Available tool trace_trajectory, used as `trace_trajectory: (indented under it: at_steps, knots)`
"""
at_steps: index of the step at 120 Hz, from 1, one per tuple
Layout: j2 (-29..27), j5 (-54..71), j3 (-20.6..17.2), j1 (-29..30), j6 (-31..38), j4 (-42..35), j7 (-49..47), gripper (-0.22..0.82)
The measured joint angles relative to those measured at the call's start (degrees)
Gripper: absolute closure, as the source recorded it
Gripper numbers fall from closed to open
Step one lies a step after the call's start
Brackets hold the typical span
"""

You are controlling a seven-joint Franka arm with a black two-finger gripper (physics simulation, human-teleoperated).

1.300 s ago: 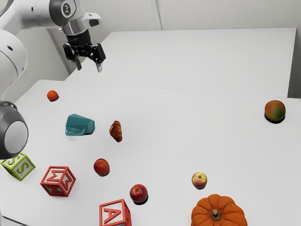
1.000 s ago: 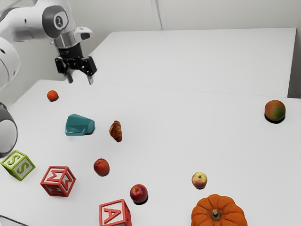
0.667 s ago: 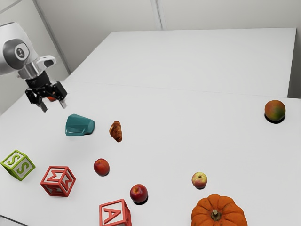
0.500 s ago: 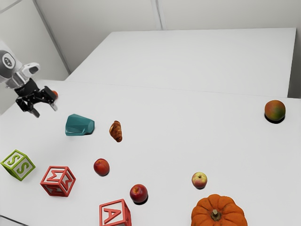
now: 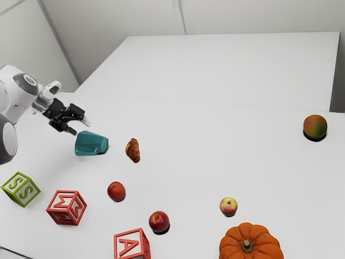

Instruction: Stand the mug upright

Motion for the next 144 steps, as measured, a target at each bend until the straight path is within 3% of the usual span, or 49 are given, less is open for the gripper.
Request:
trace_trajectory:
  at_steps: [28, 64, 144]
  knots:
    - [1.63, -2.53, -2.4, 5.47, -2.04, 0.71, 8.15, 0.0]
    - [7.52, -5.59, -9.36, 11.86, -2.86, 5.27, 15.85, 0.0]
    - [10.99, -13.87, -9.7, 14.72, -9.38, 4.02, 25.41, 0.0]
